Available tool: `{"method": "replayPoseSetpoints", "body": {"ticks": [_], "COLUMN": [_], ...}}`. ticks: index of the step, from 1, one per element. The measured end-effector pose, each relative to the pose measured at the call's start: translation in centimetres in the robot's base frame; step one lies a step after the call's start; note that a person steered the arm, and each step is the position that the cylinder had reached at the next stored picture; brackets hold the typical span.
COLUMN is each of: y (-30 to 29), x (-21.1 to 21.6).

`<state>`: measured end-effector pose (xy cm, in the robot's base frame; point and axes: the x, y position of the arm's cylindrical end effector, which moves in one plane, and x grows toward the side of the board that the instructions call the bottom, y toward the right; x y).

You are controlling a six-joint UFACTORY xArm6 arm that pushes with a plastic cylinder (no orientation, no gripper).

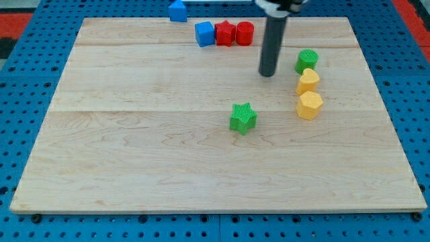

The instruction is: Push the green star slightly right

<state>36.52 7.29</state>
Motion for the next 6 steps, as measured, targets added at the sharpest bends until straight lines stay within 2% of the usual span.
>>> {"method": "replayPoseSetpoints", "body": {"ticks": [2,6], "y": [-4.9,-3.0], "x": [6.2,15.7]}}
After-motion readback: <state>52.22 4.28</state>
